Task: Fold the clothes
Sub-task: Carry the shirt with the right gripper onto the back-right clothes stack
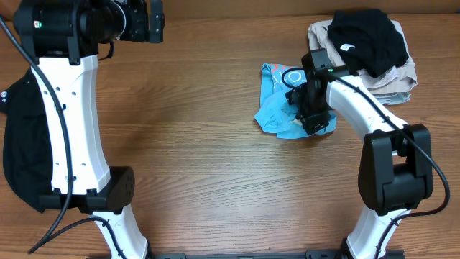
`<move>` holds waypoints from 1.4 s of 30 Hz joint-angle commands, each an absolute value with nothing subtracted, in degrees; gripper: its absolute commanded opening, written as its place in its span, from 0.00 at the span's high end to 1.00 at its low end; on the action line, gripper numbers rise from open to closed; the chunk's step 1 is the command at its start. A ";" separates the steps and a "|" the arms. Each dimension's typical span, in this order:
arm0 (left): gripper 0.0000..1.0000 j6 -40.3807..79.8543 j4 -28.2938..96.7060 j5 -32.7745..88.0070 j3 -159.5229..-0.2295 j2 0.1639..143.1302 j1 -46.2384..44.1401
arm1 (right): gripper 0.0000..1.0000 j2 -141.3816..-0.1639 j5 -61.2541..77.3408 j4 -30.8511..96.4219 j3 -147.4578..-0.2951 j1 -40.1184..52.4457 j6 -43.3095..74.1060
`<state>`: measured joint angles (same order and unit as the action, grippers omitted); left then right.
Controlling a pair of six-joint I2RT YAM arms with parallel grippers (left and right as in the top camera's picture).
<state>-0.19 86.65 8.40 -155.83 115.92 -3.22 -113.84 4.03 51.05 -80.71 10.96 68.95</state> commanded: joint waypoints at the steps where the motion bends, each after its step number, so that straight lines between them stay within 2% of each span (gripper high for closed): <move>1: 0.00 -1.26 86.76 9.04 -155.68 116.68 -3.07 | 0.12 -114.19 4.71 47.00 -77.17 10.92 69.73; 6: 0.00 -1.26 86.83 9.04 -155.68 116.68 -3.07 | 0.11 -114.80 5.26 39.66 -72.64 10.94 69.71; 8: 0.00 -1.26 86.85 9.04 -155.68 116.68 -3.07 | 0.15 -115.11 5.21 38.35 -71.77 10.92 69.69; 10: 0.00 -1.26 86.87 9.04 -155.68 116.68 -3.07 | 0.26 -115.13 5.19 37.45 -71.29 10.92 68.73; 15: 0.00 -1.26 86.94 9.04 -155.68 116.68 -3.07 | 0.63 -115.13 4.82 35.42 -71.29 10.92 61.78; 16: 0.00 -1.26 86.96 9.04 -155.68 116.68 -3.07 | 0.65 -115.13 4.84 35.00 -71.29 10.90 60.71; 22: 0.00 -1.26 86.96 9.04 -155.68 116.68 -3.07 | 0.94 -115.09 7.55 32.82 -72.10 8.75 50.81; 31: 0.00 -1.28 86.94 8.84 -155.68 116.68 -3.07 | 0.96 -108.25 19.33 38.79 -80.53 4.60 33.23; 42: 0.00 -1.30 86.72 8.49 -155.68 116.68 -3.07 | 0.96 -101.12 20.47 47.27 -101.14 3.46 26.46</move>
<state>-0.19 86.98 8.38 -155.83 116.05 -3.22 -104.16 19.31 47.57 -95.83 3.77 29.61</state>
